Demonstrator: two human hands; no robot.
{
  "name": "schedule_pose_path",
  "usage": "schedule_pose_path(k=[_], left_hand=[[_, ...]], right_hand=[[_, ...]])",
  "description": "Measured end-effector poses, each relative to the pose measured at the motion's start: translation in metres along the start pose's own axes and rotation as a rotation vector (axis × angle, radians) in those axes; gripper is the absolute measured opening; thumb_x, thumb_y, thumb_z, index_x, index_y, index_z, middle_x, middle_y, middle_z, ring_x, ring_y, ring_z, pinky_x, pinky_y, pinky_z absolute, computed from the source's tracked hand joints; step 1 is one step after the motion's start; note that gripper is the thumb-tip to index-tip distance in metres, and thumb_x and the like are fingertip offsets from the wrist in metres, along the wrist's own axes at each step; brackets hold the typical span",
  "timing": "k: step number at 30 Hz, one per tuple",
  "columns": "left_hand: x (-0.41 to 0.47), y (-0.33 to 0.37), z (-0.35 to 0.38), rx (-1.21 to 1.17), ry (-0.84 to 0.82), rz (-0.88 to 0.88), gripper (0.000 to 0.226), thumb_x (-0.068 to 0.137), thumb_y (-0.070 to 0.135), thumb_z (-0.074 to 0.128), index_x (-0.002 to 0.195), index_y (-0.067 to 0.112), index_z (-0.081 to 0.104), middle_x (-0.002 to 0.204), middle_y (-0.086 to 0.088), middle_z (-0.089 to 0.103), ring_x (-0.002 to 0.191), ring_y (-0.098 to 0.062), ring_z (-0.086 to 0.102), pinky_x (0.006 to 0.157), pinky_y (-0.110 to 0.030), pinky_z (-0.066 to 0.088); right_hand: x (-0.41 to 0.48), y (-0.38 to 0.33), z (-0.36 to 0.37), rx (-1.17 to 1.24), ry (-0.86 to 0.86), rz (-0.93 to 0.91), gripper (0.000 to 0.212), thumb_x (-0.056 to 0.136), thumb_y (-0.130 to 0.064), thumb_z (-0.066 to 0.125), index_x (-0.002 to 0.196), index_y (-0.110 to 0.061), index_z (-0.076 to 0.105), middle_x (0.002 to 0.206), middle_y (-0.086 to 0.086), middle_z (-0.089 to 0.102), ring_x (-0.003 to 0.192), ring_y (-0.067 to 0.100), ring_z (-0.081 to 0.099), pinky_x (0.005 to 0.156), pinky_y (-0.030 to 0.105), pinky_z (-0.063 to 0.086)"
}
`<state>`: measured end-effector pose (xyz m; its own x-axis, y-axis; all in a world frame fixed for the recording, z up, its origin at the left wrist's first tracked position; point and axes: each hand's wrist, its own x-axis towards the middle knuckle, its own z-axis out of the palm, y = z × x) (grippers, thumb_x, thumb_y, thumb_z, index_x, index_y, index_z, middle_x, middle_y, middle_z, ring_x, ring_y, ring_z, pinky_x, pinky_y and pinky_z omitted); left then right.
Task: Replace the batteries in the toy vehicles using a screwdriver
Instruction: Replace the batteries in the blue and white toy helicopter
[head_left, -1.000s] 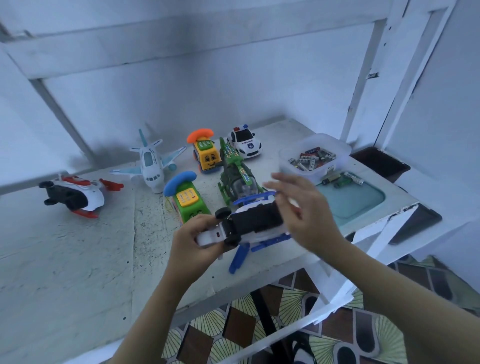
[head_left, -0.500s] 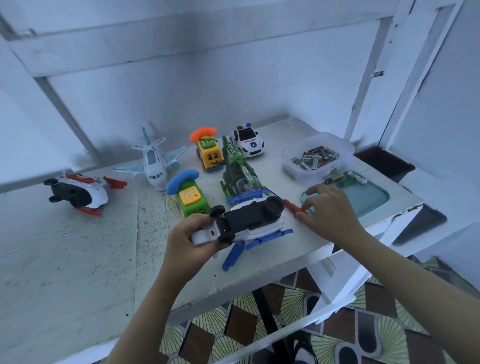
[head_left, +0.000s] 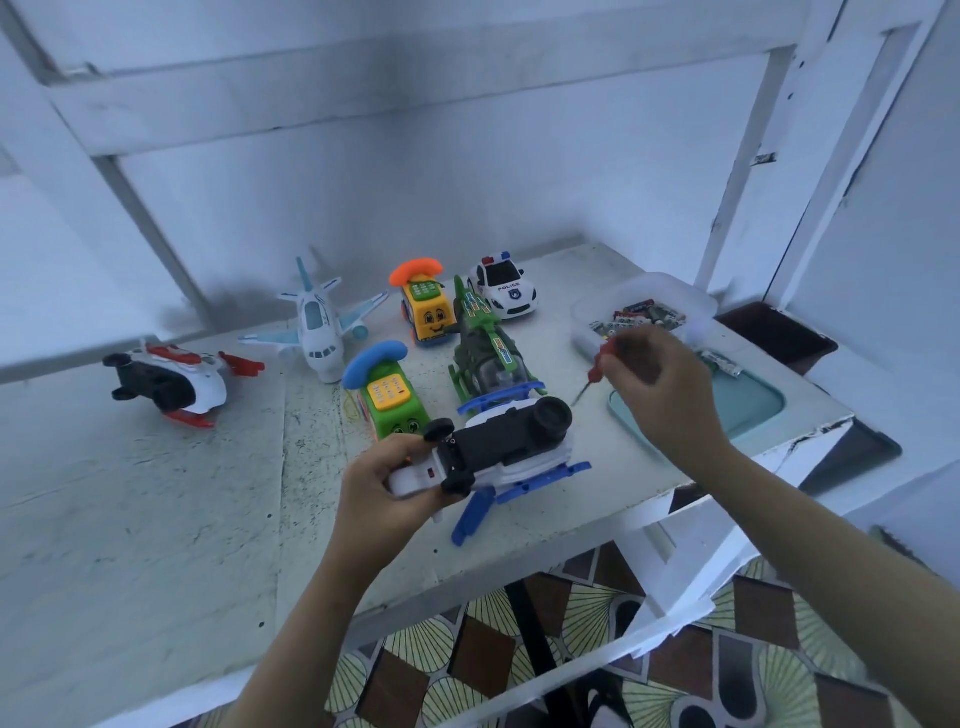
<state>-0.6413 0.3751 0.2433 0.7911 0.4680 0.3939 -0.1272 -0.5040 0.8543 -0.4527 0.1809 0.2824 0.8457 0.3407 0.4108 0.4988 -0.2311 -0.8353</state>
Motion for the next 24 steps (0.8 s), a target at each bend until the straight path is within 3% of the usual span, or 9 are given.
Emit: schedule_pose_path(k=[2, 5, 8, 10, 16, 19, 24], left_hand=[[0.000, 0.002, 0.000, -0.010, -0.006, 0.002, 0.038, 0.055, 0.027, 0.092, 0.083, 0.032, 0.067, 0.084, 0.018, 0.067, 0.072, -0.001, 0.060, 0.062, -0.012, 0.046], [0.000, 0.003, -0.001, -0.027, -0.018, 0.010, 0.030, 0.056, 0.040, 0.083, 0.083, 0.041, 0.070, 0.085, 0.015, 0.068, 0.072, -0.007, 0.061, 0.061, -0.018, 0.049], [0.000, 0.003, -0.002, -0.027, -0.014, -0.011, 0.031, 0.056, 0.046, 0.078, 0.083, 0.033, 0.069, 0.085, 0.011, 0.068, 0.070, -0.011, 0.061, 0.060, -0.026, 0.050], [0.000, 0.004, -0.002, -0.017, -0.018, -0.010, 0.034, 0.056, 0.046, 0.078, 0.084, 0.031, 0.068, 0.086, 0.012, 0.068, 0.072, -0.009, 0.061, 0.061, -0.023, 0.050], [0.001, 0.002, -0.003, -0.015, -0.039, -0.013, 0.036, 0.056, 0.048, 0.079, 0.086, 0.031, 0.069, 0.089, 0.009, 0.069, 0.073, -0.014, 0.062, 0.063, -0.025, 0.051], [0.002, 0.003, -0.003, -0.033, -0.037, -0.013, 0.034, 0.055, 0.047, 0.079, 0.083, 0.032, 0.068, 0.090, 0.011, 0.068, 0.078, -0.007, 0.060, 0.065, -0.020, 0.050], [0.001, 0.001, -0.004, -0.021, -0.048, -0.016, 0.035, 0.055, 0.046, 0.080, 0.085, 0.031, 0.069, 0.090, 0.010, 0.068, 0.077, -0.010, 0.061, 0.064, -0.027, 0.052]], right_hand=[[0.001, -0.021, 0.000, 0.081, 0.028, -0.105, 0.013, 0.088, -0.009, 0.065, 0.101, -0.006, 0.063, 0.083, 0.002, 0.070, 0.074, 0.007, 0.068, 0.077, 0.014, 0.051], [-0.004, -0.052, 0.003, 0.093, 0.009, -0.300, 0.021, 0.089, -0.006, 0.064, 0.110, -0.006, 0.061, 0.090, -0.002, 0.069, 0.078, 0.007, 0.068, 0.079, 0.013, 0.052], [-0.014, -0.077, 0.006, 0.111, -0.030, -0.449, 0.029, 0.090, -0.004, 0.063, 0.118, -0.007, 0.059, 0.094, -0.005, 0.066, 0.081, 0.006, 0.068, 0.081, 0.015, 0.053], [-0.021, -0.088, 0.009, 0.149, -0.056, -0.500, 0.029, 0.090, -0.003, 0.062, 0.118, -0.007, 0.058, 0.094, -0.001, 0.067, 0.081, 0.008, 0.069, 0.080, 0.016, 0.054], [-0.031, -0.103, 0.016, 0.327, -0.200, -0.423, 0.022, 0.092, -0.004, 0.056, 0.114, -0.010, 0.054, 0.092, 0.009, 0.068, 0.076, 0.015, 0.071, 0.075, 0.029, 0.058], [-0.033, -0.103, 0.019, 0.374, -0.221, -0.395, 0.022, 0.092, -0.003, 0.056, 0.113, -0.010, 0.053, 0.093, 0.010, 0.068, 0.077, 0.016, 0.071, 0.075, 0.028, 0.058], [-0.036, -0.105, 0.021, 0.401, -0.231, -0.389, 0.021, 0.092, -0.006, 0.056, 0.112, -0.011, 0.052, 0.096, 0.010, 0.068, 0.080, 0.015, 0.071, 0.076, 0.028, 0.058]])
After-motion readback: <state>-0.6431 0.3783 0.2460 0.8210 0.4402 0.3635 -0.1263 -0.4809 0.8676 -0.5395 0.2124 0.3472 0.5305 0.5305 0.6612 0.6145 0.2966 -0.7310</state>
